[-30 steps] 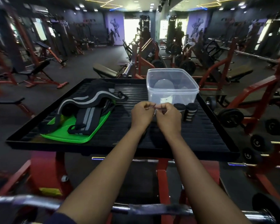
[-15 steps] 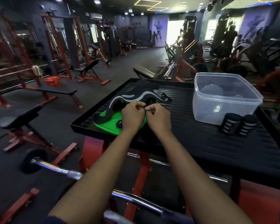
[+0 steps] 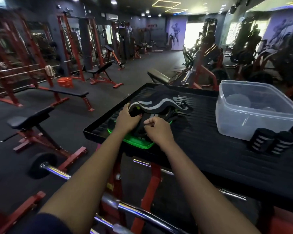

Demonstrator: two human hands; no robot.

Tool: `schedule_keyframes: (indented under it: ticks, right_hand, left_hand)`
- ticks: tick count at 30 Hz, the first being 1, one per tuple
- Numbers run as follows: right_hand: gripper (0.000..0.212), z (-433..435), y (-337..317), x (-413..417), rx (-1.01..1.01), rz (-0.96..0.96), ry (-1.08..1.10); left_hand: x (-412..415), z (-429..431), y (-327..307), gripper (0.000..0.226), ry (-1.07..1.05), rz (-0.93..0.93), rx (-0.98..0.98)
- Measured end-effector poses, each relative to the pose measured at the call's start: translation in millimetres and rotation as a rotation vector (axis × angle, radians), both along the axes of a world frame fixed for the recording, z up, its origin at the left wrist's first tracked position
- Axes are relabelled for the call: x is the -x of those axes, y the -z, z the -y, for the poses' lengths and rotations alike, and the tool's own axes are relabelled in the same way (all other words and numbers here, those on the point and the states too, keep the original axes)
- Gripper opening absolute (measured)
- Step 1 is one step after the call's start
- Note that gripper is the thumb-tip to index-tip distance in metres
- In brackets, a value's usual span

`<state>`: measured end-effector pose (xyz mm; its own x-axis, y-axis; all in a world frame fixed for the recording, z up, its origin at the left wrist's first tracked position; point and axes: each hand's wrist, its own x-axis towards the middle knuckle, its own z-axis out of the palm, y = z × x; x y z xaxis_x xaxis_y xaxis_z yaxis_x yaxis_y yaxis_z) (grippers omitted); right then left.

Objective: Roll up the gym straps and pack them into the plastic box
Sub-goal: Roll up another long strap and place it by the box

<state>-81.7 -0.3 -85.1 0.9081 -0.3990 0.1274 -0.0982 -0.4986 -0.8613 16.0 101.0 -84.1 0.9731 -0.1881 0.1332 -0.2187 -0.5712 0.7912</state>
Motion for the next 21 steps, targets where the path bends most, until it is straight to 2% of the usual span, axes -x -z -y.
schedule_keyframes:
  ticks: [5, 10, 12, 14, 16, 19, 21]
  right_hand:
    - [0.017, 5.7, 3.8, -0.8, 0.016, -0.052, -0.028]
    - [0.021, 9.8, -0.8, -1.6, -0.055, 0.031, 0.017]
    - [0.036, 11.2, -4.1, -4.9, -0.226, 0.084, 0.066]
    - [0.046, 15.7, -12.2, -6.9, -0.599, 0.123, 0.092]
    - [0.064, 25.4, -19.6, -7.0, -0.937, 0.139, 0.069]
    - [0.079, 42.8, -23.3, -0.1, -1.063, 0.145, 0.081]
    - [0.074, 52.8, -22.7, 7.6, -1.062, 0.143, 0.117]
  left_hand:
    - [-23.7, -3.6, 3.9, 0.045, 0.019, 0.105, -0.186]
    - [-5.4, 12.3, -22.4, 0.042, -0.171, 0.410, 0.122]
    - [6.8, 27.4, -36.2, 0.043, -0.153, 0.502, 0.212]
    - [18.9, 43.0, -45.6, 0.044, -0.084, 0.548, 0.264]
    - [25.9, 56.1, -46.1, 0.043, 0.006, 0.554, 0.278]
    - [36.1, 73.6, -38.0, 0.045, 0.161, 0.429, 0.323]
    - [45.3, 83.9, -30.3, 0.055, 0.265, 0.374, 0.310]
